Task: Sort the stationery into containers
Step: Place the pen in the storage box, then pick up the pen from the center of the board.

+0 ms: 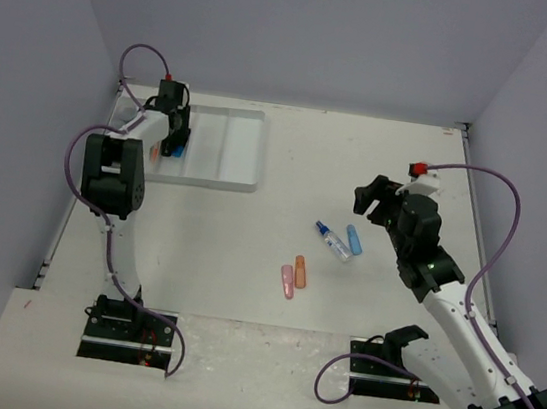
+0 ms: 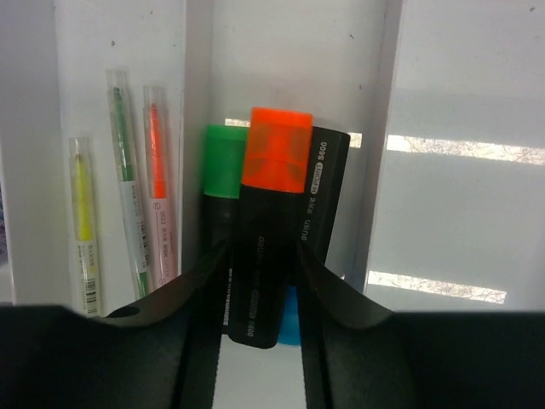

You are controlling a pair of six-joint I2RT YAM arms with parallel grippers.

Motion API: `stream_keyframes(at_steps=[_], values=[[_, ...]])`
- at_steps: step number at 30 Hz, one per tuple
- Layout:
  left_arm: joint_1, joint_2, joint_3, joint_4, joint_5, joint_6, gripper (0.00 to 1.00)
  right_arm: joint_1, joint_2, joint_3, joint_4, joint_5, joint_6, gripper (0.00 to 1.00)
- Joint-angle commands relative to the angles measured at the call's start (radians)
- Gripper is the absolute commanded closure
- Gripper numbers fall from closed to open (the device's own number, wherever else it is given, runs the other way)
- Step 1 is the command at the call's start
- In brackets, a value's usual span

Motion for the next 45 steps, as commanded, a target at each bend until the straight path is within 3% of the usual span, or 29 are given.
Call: stream_keyframes(at_steps=[1,11,13,15,18,19,20,21,25,27,31,37,45], values=[[0.007,-0.032,0.045,0.005,0.034,0.024,0.56,-0.004,0.011,0.015,0.037,-0.007,-0.007,0.25],[-0.04,-0.237,0.155,-0.093,0.021,-0.056,0.25,-0.007,0.013,0.016,0.037,-0.019,-0.009,0.25],[-0.079,-0.279,0.184,-0.138,-0.007,-0.09,0.09,-0.005,0.012,0.018,0.037,-0.025,-0.011,0.25],[-0.12,-0.322,0.207,-0.189,-0.045,-0.146,0.0,-0.007,0.016,0.023,0.034,-0.043,-0.019,0.24],[-0.179,-0.415,0.142,-0.219,-0.048,-0.255,0.0,-0.005,0.052,0.058,-0.001,-0.099,-0.042,0.24],[-0.219,-0.538,0.039,-0.185,-0.041,-0.367,0.0,-0.005,0.098,0.092,-0.035,-0.153,-0.055,0.24],[-0.242,-0.543,-0.031,-0.149,-0.027,-0.37,0.0,-0.005,0.131,0.111,-0.057,-0.18,-0.058,0.25],[-0.283,-0.659,-0.186,-0.077,-0.009,-0.411,0.0,-0.005,0.189,0.139,-0.086,-0.204,-0.063,0.3],[-0.444,-0.876,-0.36,-0.083,-0.118,-0.422,0.0,0.007,0.362,0.223,-0.155,-0.296,-0.059,0.39],[-0.498,-1.007,-0.479,-0.1,-0.174,-0.412,0.0,0.052,0.44,0.281,-0.217,-0.272,-0.045,0.41],[-0.506,-1.268,-0.672,-0.142,-0.191,-0.374,0.0,0.207,0.56,0.349,-0.355,-0.112,-0.004,0.39],[-0.508,-1.433,-0.792,-0.209,-0.09,-0.311,0.0,0.336,0.532,0.206,-0.402,-0.045,0.127,0.41],[-0.508,-1.503,-0.914,-0.116,0.018,-0.294,0.0,0.466,0.536,0.157,-0.406,-0.042,0.185,0.52]])
